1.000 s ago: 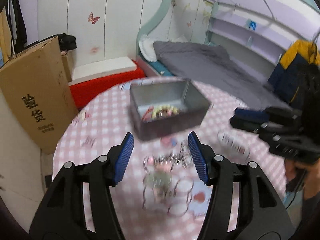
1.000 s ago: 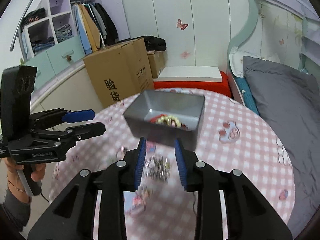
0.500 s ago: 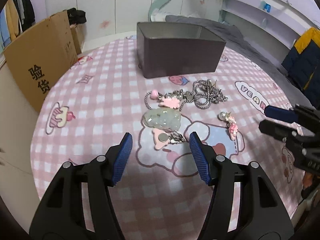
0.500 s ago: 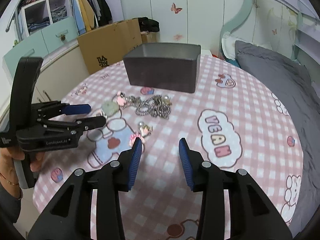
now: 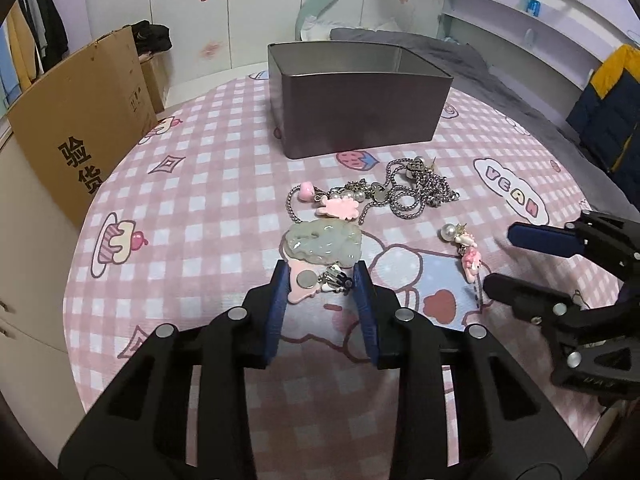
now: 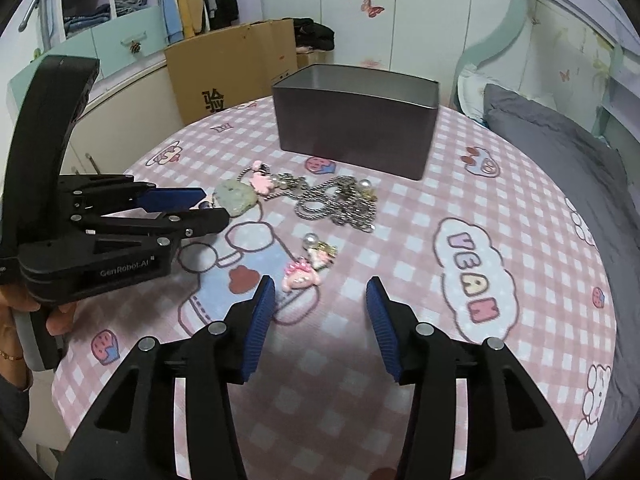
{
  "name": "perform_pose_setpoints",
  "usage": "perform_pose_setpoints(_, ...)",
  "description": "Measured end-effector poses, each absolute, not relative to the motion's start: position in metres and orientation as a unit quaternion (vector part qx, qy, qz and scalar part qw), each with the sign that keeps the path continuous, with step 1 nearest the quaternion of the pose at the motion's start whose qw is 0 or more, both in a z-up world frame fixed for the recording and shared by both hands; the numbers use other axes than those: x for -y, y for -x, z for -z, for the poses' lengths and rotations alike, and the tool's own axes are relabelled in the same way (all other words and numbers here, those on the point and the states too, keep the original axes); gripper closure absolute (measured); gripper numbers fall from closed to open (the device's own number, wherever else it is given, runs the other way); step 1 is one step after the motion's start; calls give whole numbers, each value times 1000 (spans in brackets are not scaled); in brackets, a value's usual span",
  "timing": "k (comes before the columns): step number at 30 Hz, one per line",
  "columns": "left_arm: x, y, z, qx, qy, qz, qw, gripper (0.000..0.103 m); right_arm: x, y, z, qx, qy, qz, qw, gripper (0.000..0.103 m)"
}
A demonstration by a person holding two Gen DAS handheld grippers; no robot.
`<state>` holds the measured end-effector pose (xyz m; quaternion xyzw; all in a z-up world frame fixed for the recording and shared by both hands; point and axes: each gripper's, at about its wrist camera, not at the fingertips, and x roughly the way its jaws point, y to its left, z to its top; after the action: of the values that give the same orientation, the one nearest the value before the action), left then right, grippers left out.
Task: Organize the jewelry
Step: 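Grasp the pink charm pendant with the left tool, then lower the pink charm into the box and open the left tool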
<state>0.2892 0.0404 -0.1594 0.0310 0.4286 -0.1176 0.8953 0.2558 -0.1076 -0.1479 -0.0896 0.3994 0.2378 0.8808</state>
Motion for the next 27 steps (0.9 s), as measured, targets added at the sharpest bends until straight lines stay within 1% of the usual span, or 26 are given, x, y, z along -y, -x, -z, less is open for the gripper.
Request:
perform_pose_setpoints(1, -40, -289, 159, -428, -29, 120, 895, 76, 104, -257, 148, -402, 90, -240, 879, 58)
perform_pose_setpoints(8, -45, -286, 157, -431, -10, 143, 891, 76, 90, -267, 156, -415, 104, -240, 871, 58)
perform_pose_setpoints(9, -45, -286, 156, -431, -6, 147, 890, 76, 88, -267, 157, -416, 107, -237, 871, 65)
perform_pose_setpoints(10, -46, -285, 155, -432, 0, 152, 889, 76, 87, -268, 156, -414, 113, -234, 872, 80)
perform_pose_setpoints(11, -46, -285, 154, -432, 4, 155, 889, 76, 86, -267, 156, -413, 118, -234, 872, 82)
perform_pose_setpoints(18, -47, -281, 135, -424, 39, 196, 883, 76, 90, -264, 152, -410, 122, -241, 871, 83)
perform_pose_setpoints(27, -37, -305, 84, -401, 61, 238, 882, 76, 118, -272, 99, -377, 51, -276, 882, 83)
